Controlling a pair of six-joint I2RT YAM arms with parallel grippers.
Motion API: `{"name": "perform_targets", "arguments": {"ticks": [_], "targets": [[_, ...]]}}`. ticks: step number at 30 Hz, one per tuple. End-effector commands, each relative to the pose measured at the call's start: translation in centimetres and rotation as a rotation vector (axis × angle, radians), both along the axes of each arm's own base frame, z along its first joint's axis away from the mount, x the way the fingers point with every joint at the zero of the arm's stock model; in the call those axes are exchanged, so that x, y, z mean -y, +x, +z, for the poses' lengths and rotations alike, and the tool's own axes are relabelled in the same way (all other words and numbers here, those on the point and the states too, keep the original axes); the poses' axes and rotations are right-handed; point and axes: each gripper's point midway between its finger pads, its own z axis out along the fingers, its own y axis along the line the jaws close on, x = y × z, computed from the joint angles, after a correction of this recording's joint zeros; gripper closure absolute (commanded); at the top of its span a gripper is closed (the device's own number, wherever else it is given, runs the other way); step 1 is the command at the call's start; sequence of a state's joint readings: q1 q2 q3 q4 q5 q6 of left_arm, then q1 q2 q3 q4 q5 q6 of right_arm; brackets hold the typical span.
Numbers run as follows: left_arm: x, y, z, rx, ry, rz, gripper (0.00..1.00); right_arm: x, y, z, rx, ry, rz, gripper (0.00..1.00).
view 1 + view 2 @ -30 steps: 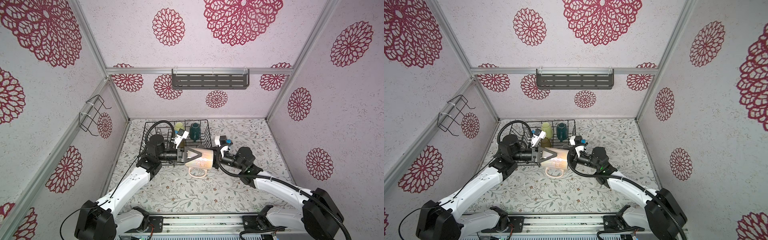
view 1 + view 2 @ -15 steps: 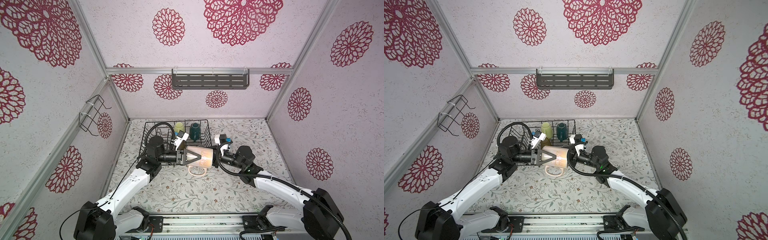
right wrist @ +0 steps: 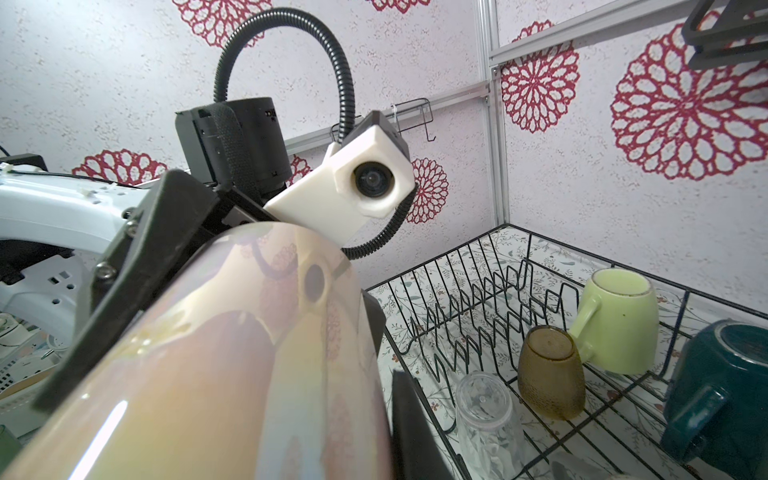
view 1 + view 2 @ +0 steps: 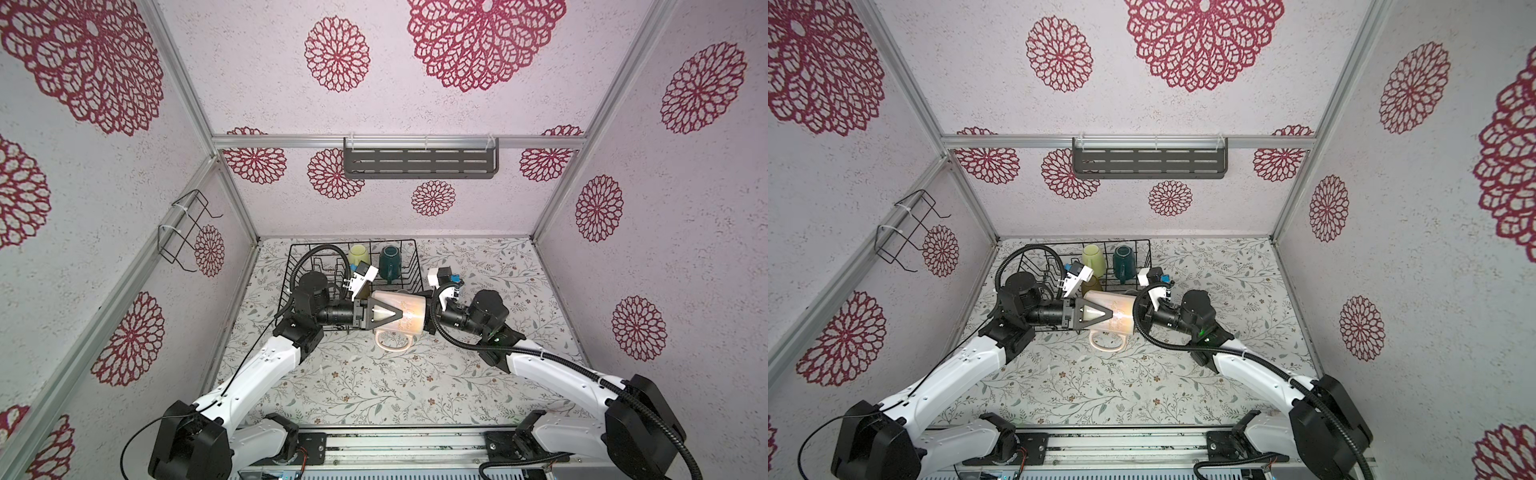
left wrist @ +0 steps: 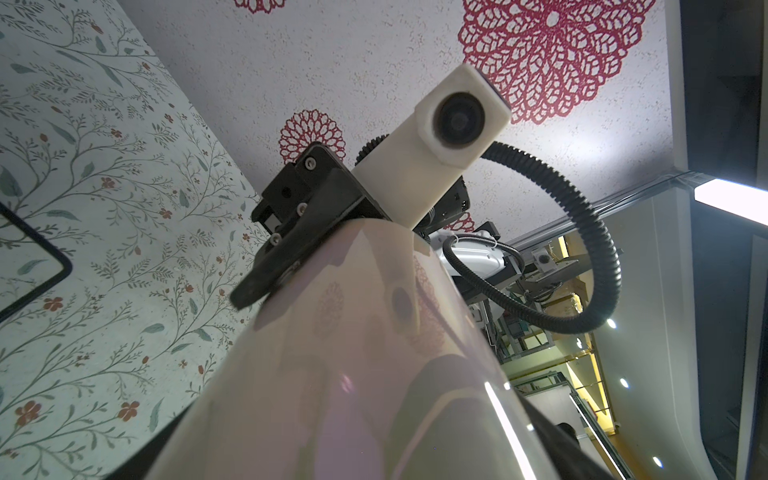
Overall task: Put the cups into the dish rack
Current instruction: 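Close the left gripper on the pink mug body held by the right gripper, then open the right gripper and draw it back while the left gripper lifts the mug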
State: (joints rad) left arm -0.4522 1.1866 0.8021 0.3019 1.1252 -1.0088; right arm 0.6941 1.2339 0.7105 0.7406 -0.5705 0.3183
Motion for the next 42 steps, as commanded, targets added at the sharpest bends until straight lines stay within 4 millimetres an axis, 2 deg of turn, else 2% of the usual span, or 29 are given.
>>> {"name": "perform_targets", "arguments": {"ticks": [1, 6, 7, 8, 9, 16, 24, 27, 29, 31, 32, 33, 35, 39, 42], "targets": [[0.1, -0.2, 0.9, 0.033, -0.035, -0.018, 0.17, 0.9, 1.1, 4.4, 0.074, 0.102, -0.081, 0.89], [-0.3, 0.5, 0.9, 0.008, -0.045, 0.01, 0.24, 1.2, 1.2, 4.2, 0.073, 0.109, -0.098, 0.81], [-0.4, 0.7, 0.9, 0.004, -0.045, 0.017, 0.25, 1.3, 1.3, 4.3, 0.074, 0.112, -0.107, 0.74], [-0.6, 0.8, 0.9, 0.002, -0.045, 0.025, 0.26, 1.5, 1.5, 4.2, 0.069, 0.115, -0.127, 0.63], [-0.7, 1.1, 0.9, -0.001, -0.045, 0.036, 0.28, 1.8, 1.9, 4.3, 0.063, 0.119, -0.155, 0.59], [-1.4, 2.4, 1.7, 0.004, -0.059, 0.1, 0.36, 3.5, 2.7, 3.3, 0.047, 0.111, -0.258, 0.49], [-2.8, 4.7, 2.3, -0.015, -0.071, 0.196, 0.42, 5.3, 3.2, 1.8, 0.017, 0.088, -0.341, 0.45], [-3.4, 6.1, 1.1, -0.028, 0.009, 0.278, 0.43, 7.0, 4.1, 0.8, -0.002, 0.066, -0.447, 0.4], [-3.8, 7.1, -0.1, -0.016, 0.121, 0.34, 0.44, 9.0, 4.9, -0.2, -0.028, 0.046, -0.564, 0.33], [-4.4, 8.2, -0.9, -0.004, 0.222, 0.41, 0.44, 10.9, 5.3, -1.3, -0.043, 0.022, -0.671, 0.24], [-4.4, 8.5, -1.0, 0.003, 0.248, 0.427, 0.44, 12.0, 5.5, -1.9, -0.058, 0.014, -0.727, 0.19], [-4.5, 9.0, -0.9, 0.007, 0.266, 0.444, 0.44, 13.6, 5.7, -2.8, -0.082, 0.01, -0.809, 0.09], [-4.2, 9.8, -0.6, 0.01, 0.282, 0.464, 0.45, 15.8, 5.6, -4.5, -0.109, -0.002, -0.91, 0.02], [-3.9, 11.5, -0.9, 0.014, 0.37, 0.499, 0.48, 17.6, 4.8, -7.5, -0.113, -0.072, -0.962, 0.01], [-4.1, 12.6, -2.4, 0.019, 0.5, 0.512, 0.49, 18.0, 4.3, -9.3, -0.129, -0.108, -0.962, 0.01]]}}
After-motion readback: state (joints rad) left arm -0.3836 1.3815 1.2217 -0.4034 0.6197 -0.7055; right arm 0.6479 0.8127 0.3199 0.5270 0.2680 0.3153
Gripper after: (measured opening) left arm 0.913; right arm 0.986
